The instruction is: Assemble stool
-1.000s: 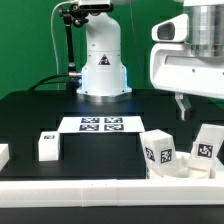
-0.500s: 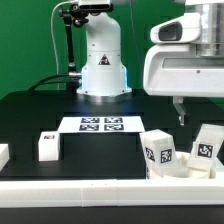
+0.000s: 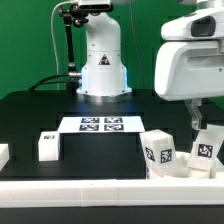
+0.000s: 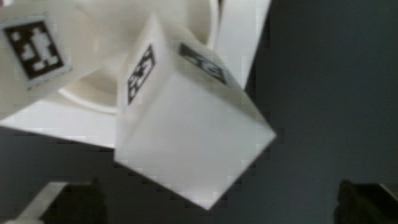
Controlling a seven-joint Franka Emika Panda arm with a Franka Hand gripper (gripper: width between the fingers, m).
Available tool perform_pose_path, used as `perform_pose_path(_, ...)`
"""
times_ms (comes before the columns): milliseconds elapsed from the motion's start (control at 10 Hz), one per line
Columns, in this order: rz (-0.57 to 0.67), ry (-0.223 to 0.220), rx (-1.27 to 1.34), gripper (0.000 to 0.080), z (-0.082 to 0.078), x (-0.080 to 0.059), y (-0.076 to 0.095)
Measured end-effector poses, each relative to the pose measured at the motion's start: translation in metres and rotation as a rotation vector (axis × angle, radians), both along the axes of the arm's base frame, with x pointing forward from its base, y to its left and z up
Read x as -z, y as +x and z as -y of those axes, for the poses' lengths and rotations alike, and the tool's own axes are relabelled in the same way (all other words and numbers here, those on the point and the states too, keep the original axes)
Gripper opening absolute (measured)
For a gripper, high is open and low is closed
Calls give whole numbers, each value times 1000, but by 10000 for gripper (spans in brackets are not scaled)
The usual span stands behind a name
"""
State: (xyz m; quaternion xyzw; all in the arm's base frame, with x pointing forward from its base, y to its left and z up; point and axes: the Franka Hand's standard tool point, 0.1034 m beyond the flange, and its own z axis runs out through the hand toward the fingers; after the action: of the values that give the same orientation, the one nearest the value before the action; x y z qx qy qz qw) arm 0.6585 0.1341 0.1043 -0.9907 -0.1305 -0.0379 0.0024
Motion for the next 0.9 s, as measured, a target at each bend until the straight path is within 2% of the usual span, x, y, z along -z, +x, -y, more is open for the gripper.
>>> perform_pose_path(500, -7, -36, -296, 649, 5, 4, -3)
perform_pose_path(900, -20, -94, -572, 649, 10, 12, -10)
